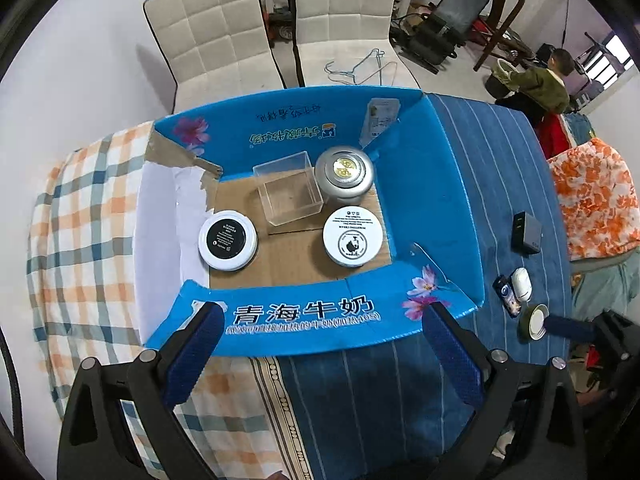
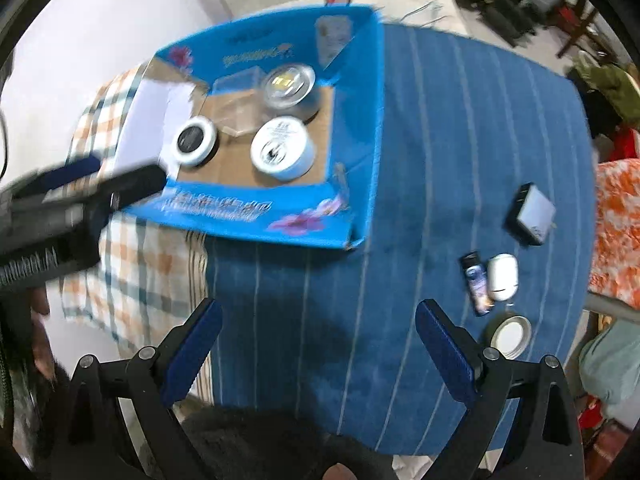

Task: Organize rigid objects
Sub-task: 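Move both tools back toward the remaining items on the tablecloth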

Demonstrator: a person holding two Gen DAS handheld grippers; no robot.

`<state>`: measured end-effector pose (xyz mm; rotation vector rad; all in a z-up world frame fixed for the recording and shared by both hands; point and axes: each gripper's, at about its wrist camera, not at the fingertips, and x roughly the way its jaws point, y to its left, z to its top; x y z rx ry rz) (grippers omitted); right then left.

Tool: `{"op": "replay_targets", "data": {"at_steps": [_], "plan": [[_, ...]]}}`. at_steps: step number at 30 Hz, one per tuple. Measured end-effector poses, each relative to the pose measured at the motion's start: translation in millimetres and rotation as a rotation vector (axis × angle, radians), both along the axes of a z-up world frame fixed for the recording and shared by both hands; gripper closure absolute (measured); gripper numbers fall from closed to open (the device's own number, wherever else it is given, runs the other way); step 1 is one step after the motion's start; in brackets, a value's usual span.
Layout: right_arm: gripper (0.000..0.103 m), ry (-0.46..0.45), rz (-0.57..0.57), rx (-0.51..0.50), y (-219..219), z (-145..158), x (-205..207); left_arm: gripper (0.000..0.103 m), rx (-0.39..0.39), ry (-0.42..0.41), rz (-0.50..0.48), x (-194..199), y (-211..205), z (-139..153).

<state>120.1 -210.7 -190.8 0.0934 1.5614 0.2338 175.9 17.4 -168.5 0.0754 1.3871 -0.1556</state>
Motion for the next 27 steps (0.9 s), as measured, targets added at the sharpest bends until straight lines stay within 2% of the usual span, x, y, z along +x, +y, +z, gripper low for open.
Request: {"op": "replay_targets", "data": {"at_steps": [5,8,10,13,18,20,23,27], "plan": [[0.004,-0.053,-0.032,0.057,5,12,7,0.001,-0.008,-0.015,0.081,-15,8,13],[0.004,-0.082,-0.029,0.053,4,16,-2,0.001,-0.001,-0.033,0.119,-27,16,23],[0.004,-0.089,-0.052,0.035,-9,12,-13,0.001,0.012,-0.048,0.127,-37,15,27],[0.004,-0.057,-0.127,-0.002,-48,-6,-36,0.001,0.017,-0.024,0.087,-54,-4,20],[0.004,0.062,-0.335,-0.055,-143,-61,-69,0.001,-0.019,0.077,-0.056,-78,-81,-23],[0.004,0.067,-0.422,-0.079,-180,-83,-77,0.001,-0.010,0.104,-0.132,-84,-122,-46],[0.004,0.069,-0.523,-0.065,-220,-112,-82,0.001,-0.005,0.122,-0.210,-88,-171,-74],[0.004,0.093,-0.591,-0.035,-245,-153,-75,0.001,0.040,0.162,-0.280,-85,-221,-108]]}}
